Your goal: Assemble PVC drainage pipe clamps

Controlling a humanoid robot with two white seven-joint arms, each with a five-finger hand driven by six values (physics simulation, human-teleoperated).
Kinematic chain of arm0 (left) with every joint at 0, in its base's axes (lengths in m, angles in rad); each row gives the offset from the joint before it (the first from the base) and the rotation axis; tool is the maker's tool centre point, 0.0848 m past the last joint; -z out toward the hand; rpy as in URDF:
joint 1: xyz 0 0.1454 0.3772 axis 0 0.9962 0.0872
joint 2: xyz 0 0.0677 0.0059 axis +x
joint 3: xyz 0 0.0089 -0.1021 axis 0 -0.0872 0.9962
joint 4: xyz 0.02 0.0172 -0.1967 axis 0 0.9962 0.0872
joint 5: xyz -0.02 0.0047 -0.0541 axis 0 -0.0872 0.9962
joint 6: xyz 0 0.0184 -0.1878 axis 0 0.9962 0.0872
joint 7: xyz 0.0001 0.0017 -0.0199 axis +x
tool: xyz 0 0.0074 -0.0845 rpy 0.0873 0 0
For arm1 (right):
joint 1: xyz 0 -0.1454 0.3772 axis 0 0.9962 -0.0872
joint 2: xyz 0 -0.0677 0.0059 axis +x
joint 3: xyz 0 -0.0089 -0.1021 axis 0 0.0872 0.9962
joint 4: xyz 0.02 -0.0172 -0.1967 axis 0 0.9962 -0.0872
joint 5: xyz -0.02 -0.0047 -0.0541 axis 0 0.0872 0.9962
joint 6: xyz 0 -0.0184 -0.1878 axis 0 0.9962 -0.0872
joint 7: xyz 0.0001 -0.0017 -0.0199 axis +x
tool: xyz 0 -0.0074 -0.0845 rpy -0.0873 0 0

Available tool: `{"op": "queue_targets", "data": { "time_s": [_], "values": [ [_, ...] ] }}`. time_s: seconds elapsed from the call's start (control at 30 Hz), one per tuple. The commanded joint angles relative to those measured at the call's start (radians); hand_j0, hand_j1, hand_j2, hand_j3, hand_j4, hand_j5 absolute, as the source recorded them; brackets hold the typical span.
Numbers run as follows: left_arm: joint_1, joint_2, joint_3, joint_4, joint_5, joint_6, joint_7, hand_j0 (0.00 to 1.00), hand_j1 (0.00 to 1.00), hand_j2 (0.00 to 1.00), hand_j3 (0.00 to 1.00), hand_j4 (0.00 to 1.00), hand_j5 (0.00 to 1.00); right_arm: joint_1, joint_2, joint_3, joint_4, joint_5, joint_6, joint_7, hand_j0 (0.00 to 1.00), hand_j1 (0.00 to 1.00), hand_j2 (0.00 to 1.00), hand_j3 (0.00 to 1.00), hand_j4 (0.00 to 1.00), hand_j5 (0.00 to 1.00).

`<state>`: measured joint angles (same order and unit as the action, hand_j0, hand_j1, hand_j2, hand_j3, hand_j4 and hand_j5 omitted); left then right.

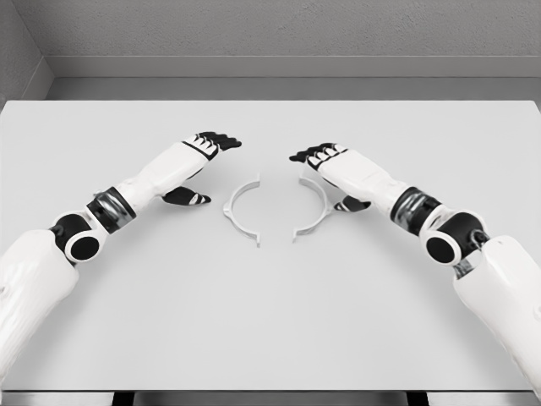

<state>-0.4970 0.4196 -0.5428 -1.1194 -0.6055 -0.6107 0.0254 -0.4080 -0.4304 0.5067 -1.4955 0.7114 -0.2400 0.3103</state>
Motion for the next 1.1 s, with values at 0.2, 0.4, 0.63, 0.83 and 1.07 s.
{"op": "queue_targets", "data": {
  "time_s": [0.2,0.4,0.63,0.83,1.07],
  "values": [
    [-0.002,0.004,0.000,0.000,0.010,0.000,0.001,1.00,1.00,1.00,1.00,1.00,1.00,-0.008,0.015,0.022,-0.006,-0.003,0.018,0.000,1.00,1.00,1.00,1.00,1.00,1.00],
    [-0.002,0.004,0.000,0.001,0.009,0.000,0.001,1.00,1.00,1.00,1.00,1.00,1.00,-0.015,0.030,0.029,-0.002,-0.003,0.019,0.000,1.00,1.00,1.00,1.00,1.00,1.00],
    [-0.003,0.005,0.000,0.001,0.009,0.000,0.001,1.00,1.00,1.00,1.00,1.00,1.00,-0.029,0.038,0.030,0.018,0.007,0.019,0.012,1.00,1.00,1.00,1.00,1.00,1.00],
    [0.003,0.004,-0.002,-0.002,0.009,0.000,0.001,1.00,1.00,1.00,1.00,1.00,1.00,-0.040,0.038,0.030,0.040,0.008,0.018,0.012,1.00,1.00,1.00,1.00,1.00,1.00],
    [0.005,0.004,-0.008,-0.019,0.018,0.000,0.001,1.00,1.00,1.00,1.00,1.00,1.00,-0.044,0.059,0.046,0.038,0.008,0.019,0.012,1.00,1.00,1.00,1.00,1.00,1.00]
  ]
}}
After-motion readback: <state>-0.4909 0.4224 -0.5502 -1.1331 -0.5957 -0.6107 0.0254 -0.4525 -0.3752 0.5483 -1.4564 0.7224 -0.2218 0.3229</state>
